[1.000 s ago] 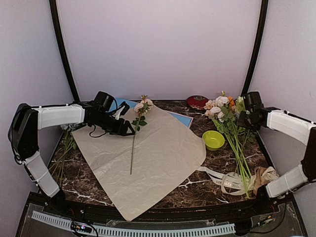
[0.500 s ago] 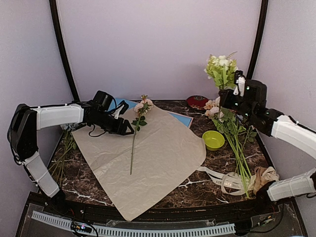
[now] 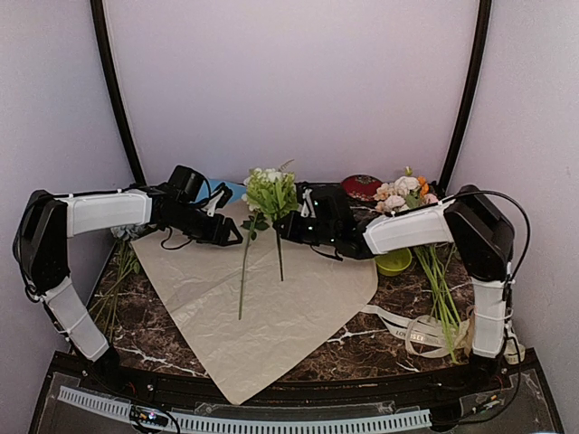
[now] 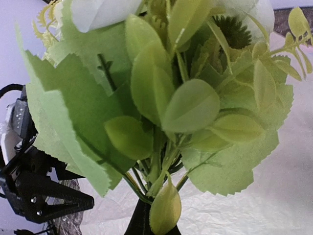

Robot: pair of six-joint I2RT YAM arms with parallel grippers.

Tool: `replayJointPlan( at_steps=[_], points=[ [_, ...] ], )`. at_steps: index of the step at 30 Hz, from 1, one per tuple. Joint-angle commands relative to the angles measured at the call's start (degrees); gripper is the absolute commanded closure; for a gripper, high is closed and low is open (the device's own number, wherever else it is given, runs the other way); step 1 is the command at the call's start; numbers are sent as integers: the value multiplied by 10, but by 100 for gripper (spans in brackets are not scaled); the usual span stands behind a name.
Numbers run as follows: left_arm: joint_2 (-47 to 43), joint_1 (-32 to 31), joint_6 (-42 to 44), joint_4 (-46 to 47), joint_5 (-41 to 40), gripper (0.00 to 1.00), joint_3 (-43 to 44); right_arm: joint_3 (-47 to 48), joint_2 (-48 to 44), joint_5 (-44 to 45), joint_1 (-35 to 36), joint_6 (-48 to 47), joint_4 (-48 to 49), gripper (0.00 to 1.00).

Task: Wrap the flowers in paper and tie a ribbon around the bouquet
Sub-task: Place the fake flower on the flattened wrapping paper.

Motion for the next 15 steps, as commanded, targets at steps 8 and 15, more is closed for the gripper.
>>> replayJointPlan(
  at_steps=[8,15],
  points=[
    [-19,4,9,-11,-4,38,2,89,118,48,39,115,28,99],
    [-14,4,12,-14,-8,38,4,122,54,118,68,-44,-132,54]
  ],
)
